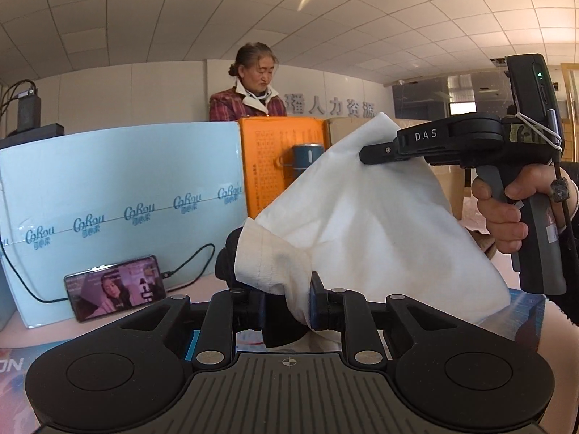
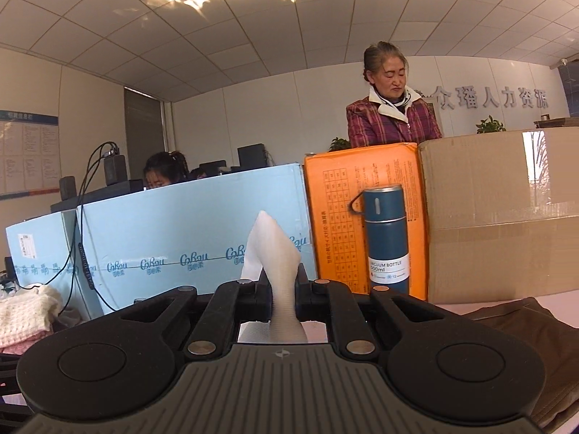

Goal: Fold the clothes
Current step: 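Carry the folded shirt with both grippers to the brown cloth pile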

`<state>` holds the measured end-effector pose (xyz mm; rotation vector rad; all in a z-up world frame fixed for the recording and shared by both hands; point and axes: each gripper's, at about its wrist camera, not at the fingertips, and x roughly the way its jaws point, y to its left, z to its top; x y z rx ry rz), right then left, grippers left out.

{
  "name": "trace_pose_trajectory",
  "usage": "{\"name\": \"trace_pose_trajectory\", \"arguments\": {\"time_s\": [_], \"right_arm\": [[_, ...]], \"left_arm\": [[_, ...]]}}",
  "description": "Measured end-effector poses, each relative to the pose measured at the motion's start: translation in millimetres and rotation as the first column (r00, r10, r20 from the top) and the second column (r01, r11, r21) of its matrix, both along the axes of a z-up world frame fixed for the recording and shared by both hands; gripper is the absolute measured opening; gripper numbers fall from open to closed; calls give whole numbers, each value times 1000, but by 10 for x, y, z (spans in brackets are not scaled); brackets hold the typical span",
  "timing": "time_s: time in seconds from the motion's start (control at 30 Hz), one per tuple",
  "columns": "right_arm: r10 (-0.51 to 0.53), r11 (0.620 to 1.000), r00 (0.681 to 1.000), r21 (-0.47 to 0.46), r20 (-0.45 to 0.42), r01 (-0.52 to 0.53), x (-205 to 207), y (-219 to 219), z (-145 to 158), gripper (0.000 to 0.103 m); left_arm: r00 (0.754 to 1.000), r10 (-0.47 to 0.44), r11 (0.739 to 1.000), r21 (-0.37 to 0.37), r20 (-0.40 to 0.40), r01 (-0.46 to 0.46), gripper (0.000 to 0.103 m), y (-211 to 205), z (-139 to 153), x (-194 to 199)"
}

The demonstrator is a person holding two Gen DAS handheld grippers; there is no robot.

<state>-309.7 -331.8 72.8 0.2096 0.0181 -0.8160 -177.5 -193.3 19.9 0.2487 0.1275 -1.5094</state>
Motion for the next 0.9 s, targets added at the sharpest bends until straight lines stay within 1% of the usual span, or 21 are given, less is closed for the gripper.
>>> {"name": "trace_pose_trajectory", "arguments": {"time_s": [0.2,0.27,0.37,0.5,0.6,0.73,0.83,0.9], "right_arm": [[-36,999,999,9,4,36,-241,-128,-86,9],[-40,999,999,22,-4,40,-266,-175,-136,9],[-50,997,998,56,-26,51,-278,-264,-228,9],[-64,995,998,74,-27,66,-327,-374,-291,8],[-80,995,996,59,-28,82,-393,-428,-270,8],[-154,988,988,-24,-32,153,-508,-520,-88,8],[-226,971,974,-81,-28,223,-621,-625,64,8],[-293,952,956,-103,-25,289,-729,-746,154,8]], "left_arm": [[999,-31,999,28,-8,31,20,-200,-68,-156],[999,-39,998,50,-12,40,20,-259,-103,-190],[998,-48,995,81,-37,51,20,-303,-172,-148],[998,-53,995,87,-45,56,20,-345,-163,-147],[998,-62,996,60,-18,63,20,-456,-82,-202],[997,-72,997,-16,17,72,19,-714,84,-280],[995,-96,993,-69,35,98,19,-973,164,-401],[993,-114,988,-100,31,116,19,-1188,174,-491]]}}
